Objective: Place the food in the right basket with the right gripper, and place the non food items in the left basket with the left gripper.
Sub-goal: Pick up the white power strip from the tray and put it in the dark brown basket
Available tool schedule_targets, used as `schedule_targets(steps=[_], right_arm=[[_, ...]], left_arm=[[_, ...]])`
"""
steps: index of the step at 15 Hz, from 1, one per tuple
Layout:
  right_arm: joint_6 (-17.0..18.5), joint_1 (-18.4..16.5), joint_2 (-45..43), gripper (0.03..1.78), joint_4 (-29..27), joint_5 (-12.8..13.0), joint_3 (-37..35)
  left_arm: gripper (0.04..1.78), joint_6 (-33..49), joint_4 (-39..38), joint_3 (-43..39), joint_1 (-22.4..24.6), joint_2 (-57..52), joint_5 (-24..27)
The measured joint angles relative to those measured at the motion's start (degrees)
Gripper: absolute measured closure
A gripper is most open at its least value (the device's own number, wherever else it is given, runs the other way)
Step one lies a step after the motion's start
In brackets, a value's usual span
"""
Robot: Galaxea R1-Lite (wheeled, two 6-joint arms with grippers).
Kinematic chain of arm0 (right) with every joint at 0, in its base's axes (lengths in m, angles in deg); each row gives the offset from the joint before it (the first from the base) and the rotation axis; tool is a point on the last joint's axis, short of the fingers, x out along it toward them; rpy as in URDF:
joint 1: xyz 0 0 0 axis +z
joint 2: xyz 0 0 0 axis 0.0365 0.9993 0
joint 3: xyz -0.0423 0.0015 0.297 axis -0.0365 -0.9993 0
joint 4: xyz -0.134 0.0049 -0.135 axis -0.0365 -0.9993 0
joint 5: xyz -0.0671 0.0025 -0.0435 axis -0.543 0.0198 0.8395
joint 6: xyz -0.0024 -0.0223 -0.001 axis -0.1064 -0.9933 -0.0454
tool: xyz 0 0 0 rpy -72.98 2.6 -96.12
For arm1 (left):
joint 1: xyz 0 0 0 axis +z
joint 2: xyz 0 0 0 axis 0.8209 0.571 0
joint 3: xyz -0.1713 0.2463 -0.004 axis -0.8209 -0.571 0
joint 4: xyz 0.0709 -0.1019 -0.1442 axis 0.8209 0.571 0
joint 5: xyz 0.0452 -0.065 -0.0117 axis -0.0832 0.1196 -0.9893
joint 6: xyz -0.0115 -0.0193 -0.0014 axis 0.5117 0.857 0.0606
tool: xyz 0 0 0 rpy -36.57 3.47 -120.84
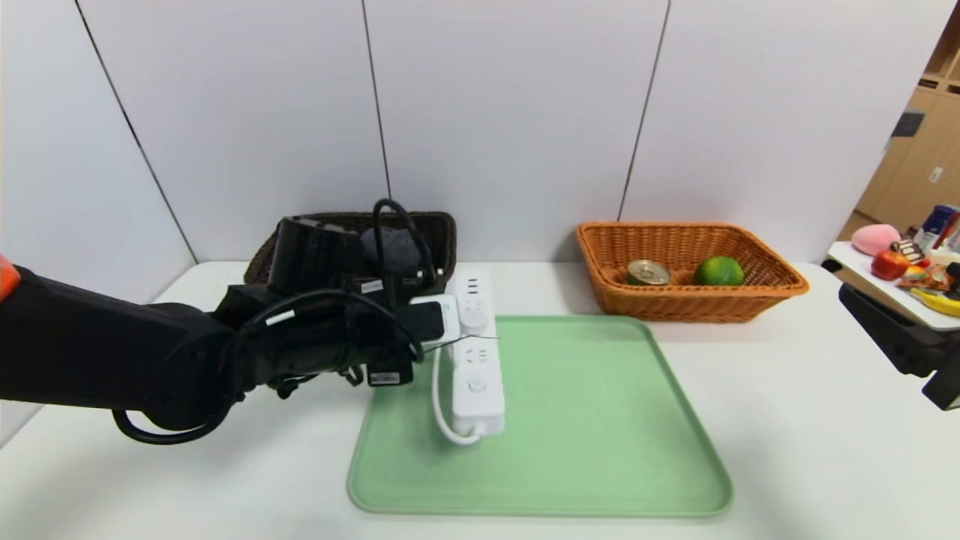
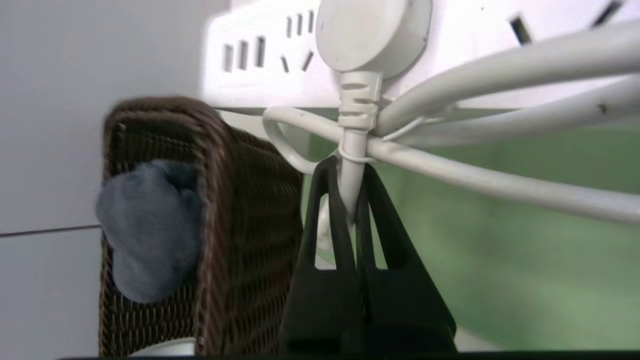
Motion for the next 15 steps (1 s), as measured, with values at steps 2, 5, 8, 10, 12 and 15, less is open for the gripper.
schedule_targets(steps=[2,5,8,10,12,15], right_arm=[[0.01,0.05,0.06,0.11,-0.09,-0.04,-0.06],[-0.05,0.16,0.09,0.11,-0.09,-0.02,-0.11],[-0.2,0.24,0.05,0.11,-0.04,-0.02,-0.12],[-0.18,0.27,0.0,0.11,-0.06,0.07,-0.12],[-0.24,0.28,-0.05,0.11,-0.06,0.05,-0.12],[-0.35,0.28,-0.02,0.11,-0.09,-0.02,-0.12]], left_arm=[[1.75,6.0,0.57,2.32,-2.21,-1.9,0.74],[1.75,8.2,0.66,3.24,-3.3,-4.27,1.16],[1.75,13.97,0.05,5.56,-4.27,-5.81,1.38],[1.75,19.7,0.02,9.56,-3.47,-6.0,-0.69],[1.75,28.11,0.0,13.95,-1.68,-5.34,-6.38],[1.75,40.51,0.13,19.26,2.39,-1.95,-21.0]])
